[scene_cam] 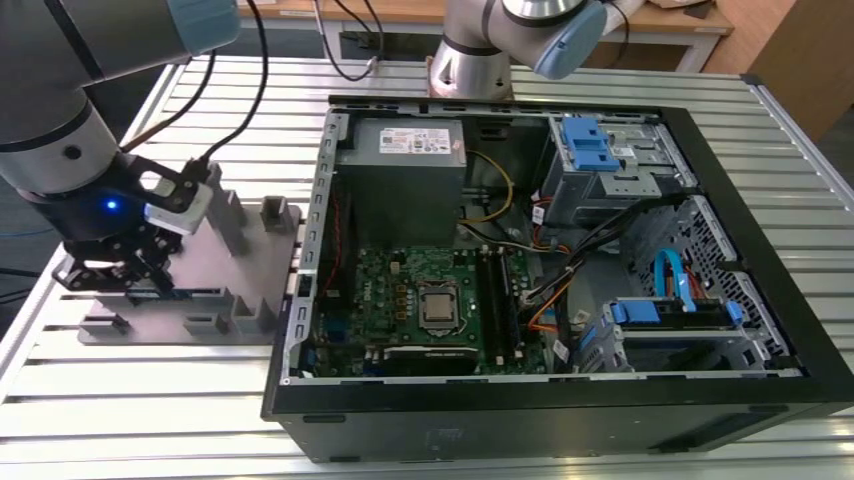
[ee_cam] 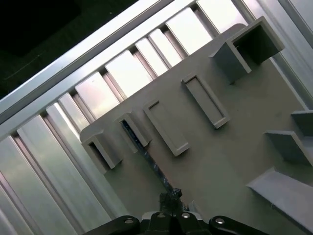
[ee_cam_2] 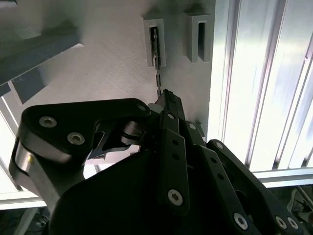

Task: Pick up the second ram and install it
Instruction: 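Pick up the second ram and move it above second insertion slot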

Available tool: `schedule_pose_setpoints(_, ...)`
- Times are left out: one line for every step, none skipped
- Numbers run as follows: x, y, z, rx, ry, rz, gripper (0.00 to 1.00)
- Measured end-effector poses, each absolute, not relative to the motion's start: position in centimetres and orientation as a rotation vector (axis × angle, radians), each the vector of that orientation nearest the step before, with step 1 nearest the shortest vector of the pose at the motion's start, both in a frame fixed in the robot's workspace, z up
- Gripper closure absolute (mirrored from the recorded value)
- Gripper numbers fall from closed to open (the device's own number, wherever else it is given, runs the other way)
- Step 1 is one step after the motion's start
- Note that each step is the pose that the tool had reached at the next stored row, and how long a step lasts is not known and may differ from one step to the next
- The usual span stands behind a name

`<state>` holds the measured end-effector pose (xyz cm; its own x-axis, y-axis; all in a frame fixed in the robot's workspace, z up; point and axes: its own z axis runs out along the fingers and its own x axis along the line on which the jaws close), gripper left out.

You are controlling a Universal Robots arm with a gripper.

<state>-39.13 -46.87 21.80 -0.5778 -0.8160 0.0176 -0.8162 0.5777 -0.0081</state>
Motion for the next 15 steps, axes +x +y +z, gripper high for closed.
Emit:
schedule_pose_setpoints(-39.13,-46.87,21.80,1.455,-2.771,0.024,0.89)
schedule_pose_setpoints(-39.13,-46.87,21.80,1.472,-2.762,0.024,0.89)
schedule_pose_setpoints(-39.13,-46.87,21.79,1.488,-2.753,0.024,0.89)
schedule_pose_setpoints(-39.13,-46.87,21.80,1.505,-2.745,0.024,0.89)
schedule_pose_setpoints(-39.13,-46.87,21.80,1.521,-2.736,0.025,0.89)
schedule_pose_setpoints(-39.13,-46.87,21.80,1.538,-2.727,0.025,0.89)
schedule_pose_setpoints(-39.13,-46.87,21.80,1.554,-2.717,0.025,0.89)
schedule_pose_setpoints(-39.13,-46.87,21.79,1.570,-2.708,0.025,0.89)
schedule_pose_setpoints(-39.13,-46.87,21.80,1.586,-2.699,0.025,0.89)
schedule_pose_setpoints(-39.13,-46.87,21.80,1.603,-2.689,0.025,0.89)
schedule_pose_setpoints(-39.13,-46.87,21.79,1.619,-2.680,0.025,0.89)
schedule_pose_setpoints(-39.13,-46.87,21.80,1.635,-2.670,0.025,0.89)
schedule_pose_setpoints(-39.13,-46.87,21.79,1.650,-2.661,0.025,0.89)
schedule_pose_setpoints(-39.13,-46.87,21.80,1.666,-2.651,0.025,0.89)
schedule_pose_setpoints(-39.13,-46.87,21.80,1.681,-2.641,0.026,0.89)
